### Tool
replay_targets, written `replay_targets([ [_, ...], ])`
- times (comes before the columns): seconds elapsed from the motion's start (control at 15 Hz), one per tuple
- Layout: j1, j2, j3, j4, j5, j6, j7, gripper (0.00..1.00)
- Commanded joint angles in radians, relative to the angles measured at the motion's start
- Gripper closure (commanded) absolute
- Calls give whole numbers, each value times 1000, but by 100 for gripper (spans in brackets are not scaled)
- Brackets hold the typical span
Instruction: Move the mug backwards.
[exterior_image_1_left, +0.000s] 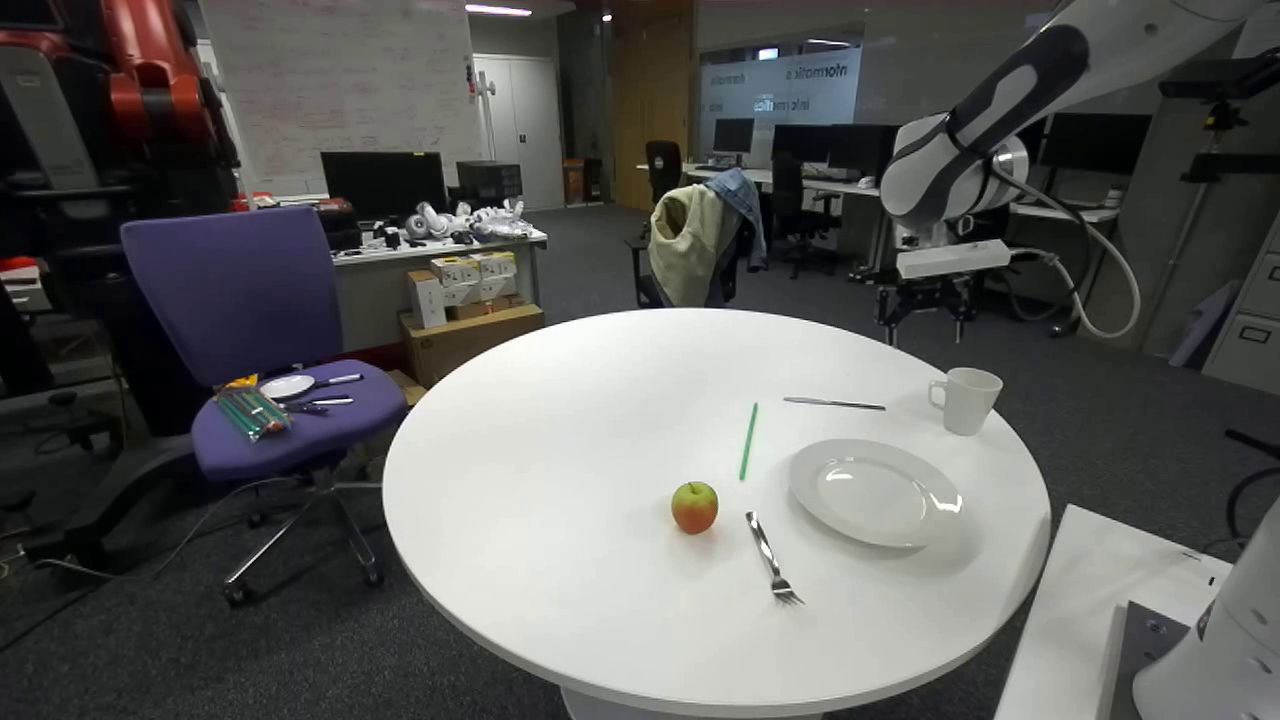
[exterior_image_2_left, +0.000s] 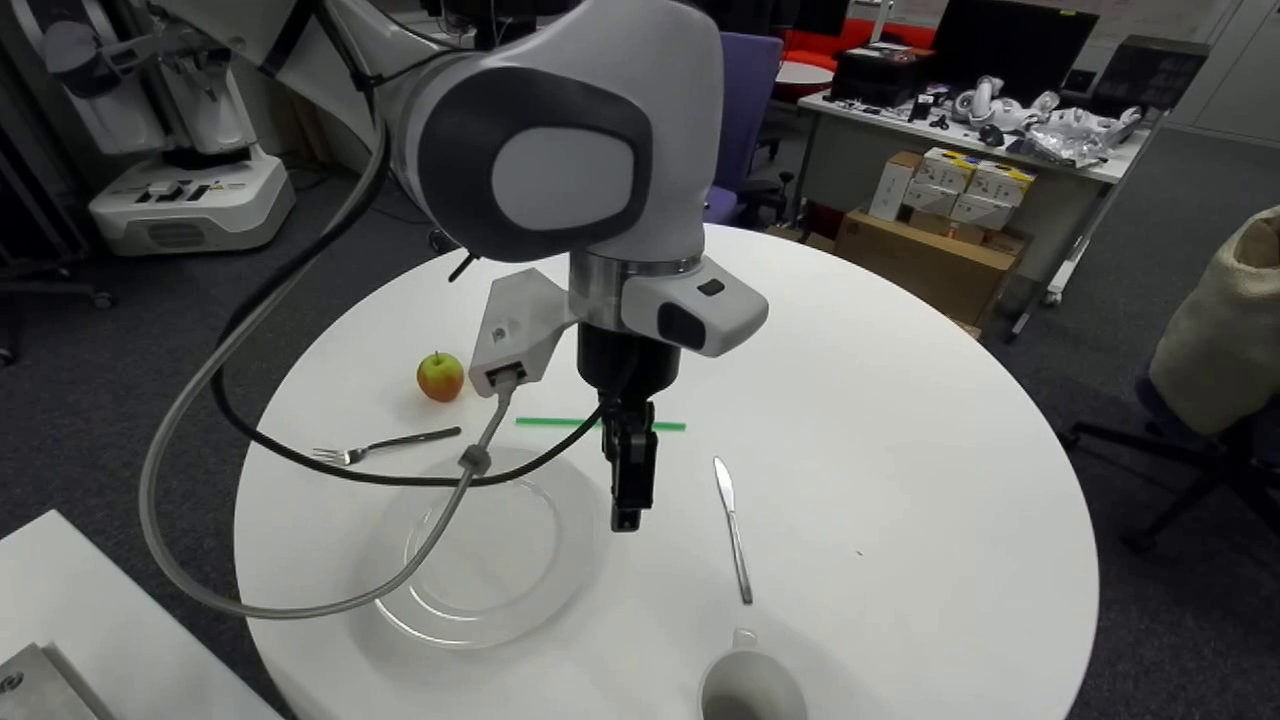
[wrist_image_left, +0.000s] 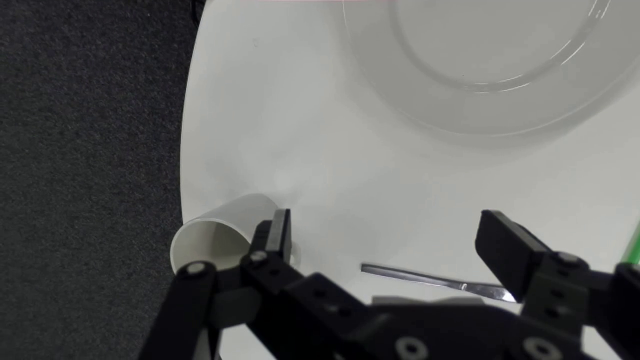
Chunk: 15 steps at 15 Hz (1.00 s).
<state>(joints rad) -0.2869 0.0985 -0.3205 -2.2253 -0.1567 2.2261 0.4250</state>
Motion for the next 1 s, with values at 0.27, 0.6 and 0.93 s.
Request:
replay_targets([
  [0.27,-14,143,-35,96,-8,62,2,0],
  [0.6,-35,245,-55,180,-2,35,-150,0],
  [0.93,-63,292,-51,239,-7,27,-309,0],
])
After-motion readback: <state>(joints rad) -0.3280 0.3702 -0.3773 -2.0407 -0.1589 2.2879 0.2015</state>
